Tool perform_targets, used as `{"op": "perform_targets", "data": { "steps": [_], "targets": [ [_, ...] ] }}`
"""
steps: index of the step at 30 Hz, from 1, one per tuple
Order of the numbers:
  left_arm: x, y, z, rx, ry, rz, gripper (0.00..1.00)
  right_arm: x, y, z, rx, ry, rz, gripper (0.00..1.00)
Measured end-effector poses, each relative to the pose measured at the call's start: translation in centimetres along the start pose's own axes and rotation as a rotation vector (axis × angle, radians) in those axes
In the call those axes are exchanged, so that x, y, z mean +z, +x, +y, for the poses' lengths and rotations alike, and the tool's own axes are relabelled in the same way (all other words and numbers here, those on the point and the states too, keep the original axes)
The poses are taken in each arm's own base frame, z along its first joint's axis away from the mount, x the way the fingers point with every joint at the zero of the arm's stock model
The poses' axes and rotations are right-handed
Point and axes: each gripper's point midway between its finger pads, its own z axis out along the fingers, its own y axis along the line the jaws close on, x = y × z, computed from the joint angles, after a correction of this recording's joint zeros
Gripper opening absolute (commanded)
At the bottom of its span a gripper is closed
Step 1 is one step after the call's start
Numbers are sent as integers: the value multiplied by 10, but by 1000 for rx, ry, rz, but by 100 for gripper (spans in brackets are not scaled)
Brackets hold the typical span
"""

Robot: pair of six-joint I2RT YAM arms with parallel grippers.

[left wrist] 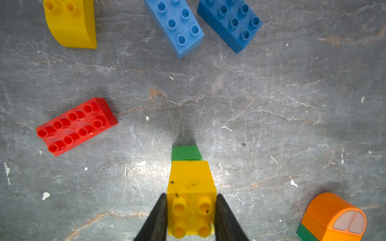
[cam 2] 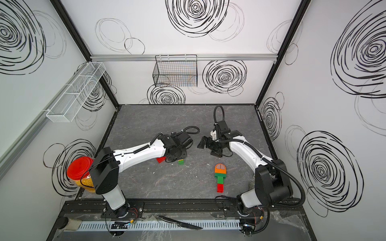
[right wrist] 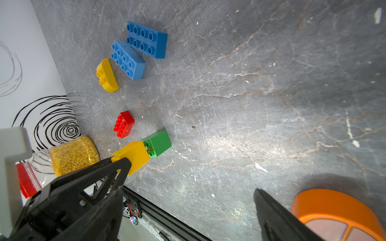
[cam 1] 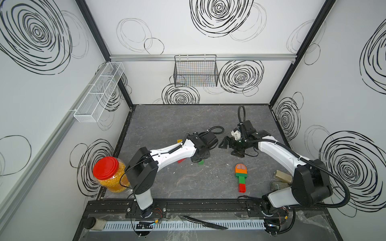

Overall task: Assemble an ice cream with lego
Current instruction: Assemble the lego brick with the lego brick.

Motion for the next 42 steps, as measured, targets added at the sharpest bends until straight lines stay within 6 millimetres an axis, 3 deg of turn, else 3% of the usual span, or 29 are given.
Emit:
{"op": "perform_targets", "data": {
  "steps": [42],
  "targets": [
    [5,4,1,27,-25,-10,14,-3,1,-2,-8,0,-5,100]
  ]
}}
